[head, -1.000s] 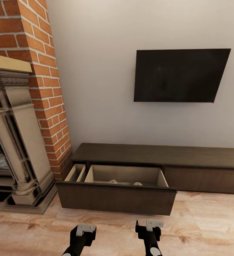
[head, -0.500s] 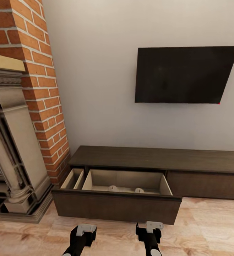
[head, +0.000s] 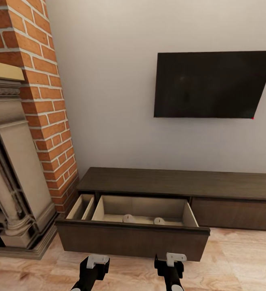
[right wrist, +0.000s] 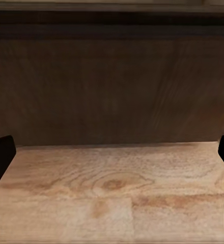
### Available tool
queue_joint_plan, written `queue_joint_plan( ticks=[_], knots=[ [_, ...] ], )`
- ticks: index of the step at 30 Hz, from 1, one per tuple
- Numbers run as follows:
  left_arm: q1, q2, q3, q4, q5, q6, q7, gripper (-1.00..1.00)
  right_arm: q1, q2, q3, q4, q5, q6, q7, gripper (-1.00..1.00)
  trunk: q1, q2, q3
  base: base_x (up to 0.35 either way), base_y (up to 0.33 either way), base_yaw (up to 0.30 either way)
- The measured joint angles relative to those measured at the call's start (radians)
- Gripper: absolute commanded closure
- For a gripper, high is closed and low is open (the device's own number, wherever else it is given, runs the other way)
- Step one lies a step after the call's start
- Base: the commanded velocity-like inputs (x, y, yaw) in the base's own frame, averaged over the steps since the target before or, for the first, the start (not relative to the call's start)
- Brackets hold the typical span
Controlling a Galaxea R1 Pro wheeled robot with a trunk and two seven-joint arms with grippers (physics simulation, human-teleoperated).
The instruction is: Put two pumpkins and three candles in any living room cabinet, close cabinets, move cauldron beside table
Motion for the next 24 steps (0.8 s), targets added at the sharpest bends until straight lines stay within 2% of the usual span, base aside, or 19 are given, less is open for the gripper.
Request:
queue_joint_plan(
  ticks=[11,24],
  knots=[
    [0.000,-0.001,0.000,0.000,-0.001,-0.002,0.007,-1.00,-0.001,0.000,0.000,0.013,0.001,0.000,0.000,-1.00,0.000,0.000,0.000,0.004,0.000,0.000],
    [0.000,-0.001,0.000,0.001,-0.001,-0.003,0.006,-1.00,-0.001,0.000,0.001,0.014,0.001,0.000,0.001,-1.00,0.050,-0.091,-0.041,0.000,0.000,0.000]
  ],
)
